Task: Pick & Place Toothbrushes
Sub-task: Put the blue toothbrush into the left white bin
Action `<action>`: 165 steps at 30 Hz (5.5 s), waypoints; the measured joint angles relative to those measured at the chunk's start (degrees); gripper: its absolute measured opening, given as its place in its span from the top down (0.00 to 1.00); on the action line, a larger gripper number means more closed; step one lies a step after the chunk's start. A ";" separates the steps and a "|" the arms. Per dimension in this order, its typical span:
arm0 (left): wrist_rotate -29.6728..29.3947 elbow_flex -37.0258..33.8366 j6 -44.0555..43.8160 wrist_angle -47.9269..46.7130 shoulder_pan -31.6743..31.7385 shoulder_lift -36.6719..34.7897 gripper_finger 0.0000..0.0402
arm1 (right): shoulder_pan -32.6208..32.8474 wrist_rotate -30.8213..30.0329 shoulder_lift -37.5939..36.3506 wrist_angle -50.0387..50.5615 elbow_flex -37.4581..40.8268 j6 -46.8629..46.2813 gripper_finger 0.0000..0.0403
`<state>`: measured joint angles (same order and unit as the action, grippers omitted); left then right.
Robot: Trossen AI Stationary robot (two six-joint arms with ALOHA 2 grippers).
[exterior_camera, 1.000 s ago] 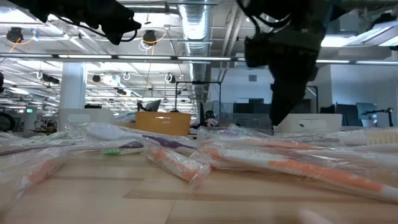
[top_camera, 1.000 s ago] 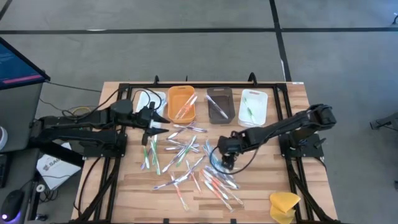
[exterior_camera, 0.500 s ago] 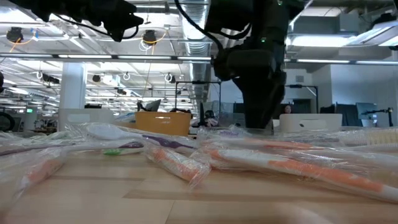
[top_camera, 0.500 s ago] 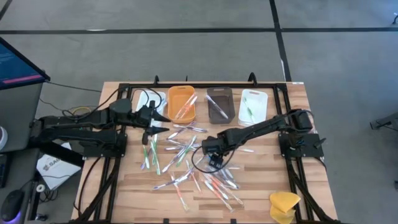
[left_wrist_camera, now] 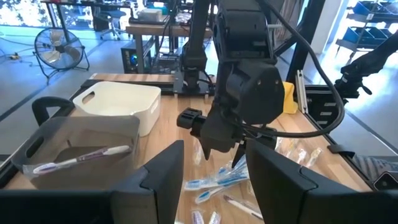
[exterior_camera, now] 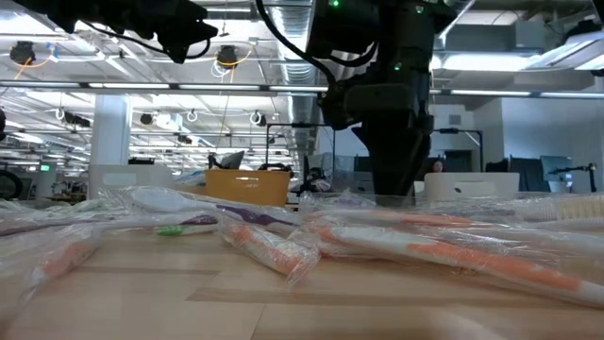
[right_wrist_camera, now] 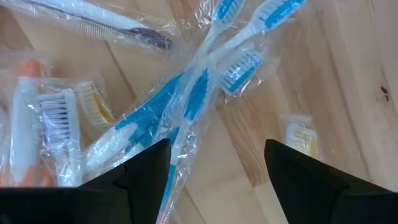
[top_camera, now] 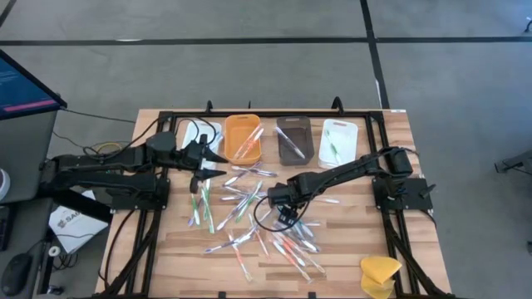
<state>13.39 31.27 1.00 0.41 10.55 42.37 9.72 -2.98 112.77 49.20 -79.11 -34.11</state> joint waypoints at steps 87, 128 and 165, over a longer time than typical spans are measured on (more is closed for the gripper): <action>0.00 -0.31 -3.39 -1.84 0.02 0.00 0.58 | 2.60 0.02 2.21 -6.74 1.14 2.62 0.64; 0.00 -3.53 -2.19 -1.56 0.02 5.38 0.58 | 9.91 -32.52 2.29 6.59 -14.46 7.06 0.99; 3.10 -16.62 13.45 66.25 -14.25 31.38 0.55 | 14.86 -37.35 -1.84 -45.32 -15.43 47.64 0.99</action>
<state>16.49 14.65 14.44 66.66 -3.70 73.75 24.58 -40.33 110.93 3.88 -94.54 13.53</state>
